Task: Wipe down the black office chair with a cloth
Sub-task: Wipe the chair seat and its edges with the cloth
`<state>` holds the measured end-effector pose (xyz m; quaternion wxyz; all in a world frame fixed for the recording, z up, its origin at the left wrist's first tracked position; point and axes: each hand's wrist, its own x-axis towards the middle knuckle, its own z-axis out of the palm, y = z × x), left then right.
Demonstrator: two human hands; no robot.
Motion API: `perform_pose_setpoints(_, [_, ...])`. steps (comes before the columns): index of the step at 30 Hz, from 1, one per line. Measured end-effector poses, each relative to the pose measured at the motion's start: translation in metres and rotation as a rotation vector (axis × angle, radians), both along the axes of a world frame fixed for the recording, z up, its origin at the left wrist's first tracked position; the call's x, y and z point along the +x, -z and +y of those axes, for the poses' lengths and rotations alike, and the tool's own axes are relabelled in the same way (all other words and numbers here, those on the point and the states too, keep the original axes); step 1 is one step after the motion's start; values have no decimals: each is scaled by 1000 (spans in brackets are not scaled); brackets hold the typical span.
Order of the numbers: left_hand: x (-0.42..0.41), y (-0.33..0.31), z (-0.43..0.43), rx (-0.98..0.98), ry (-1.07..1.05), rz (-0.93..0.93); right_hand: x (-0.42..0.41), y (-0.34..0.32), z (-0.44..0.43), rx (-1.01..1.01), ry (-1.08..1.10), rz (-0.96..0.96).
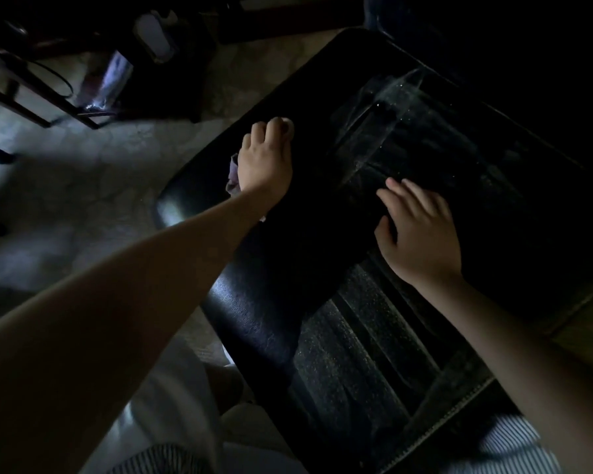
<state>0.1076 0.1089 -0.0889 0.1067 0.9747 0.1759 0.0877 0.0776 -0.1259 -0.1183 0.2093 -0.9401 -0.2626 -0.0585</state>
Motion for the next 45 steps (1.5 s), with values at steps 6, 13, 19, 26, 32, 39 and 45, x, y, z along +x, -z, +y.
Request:
perform_pose_setpoints(6, [-15, 2, -21, -18, 144, -30, 0, -1, 0, 2, 1, -34])
perform_pose_setpoints(13, [-39, 3, -48, -11, 322, -2, 0, -5, 1, -2, 3, -32])
perform_pose_setpoints(19, [-75, 7, -84, -56, 452, -9, 2, -6, -2, 94, -10, 35])
perform_pose_setpoints(26, [-107, -2, -89, -68, 723, 94, 3, -18, -11, 128, -101, 181])
perform_pose_setpoints(32, [-54, -20, -53, -303, 666, -29, 25, -34, -33, -48, -60, 180])
perform_pose_setpoints(39, [26, -3, -12, -195, 59, -72, 38, -16, -54, -190, -13, 195])
perform_pose_setpoints(45, [25, 11, -18, -16, 79, -75, 36, -10, -52, -136, 8, 97])
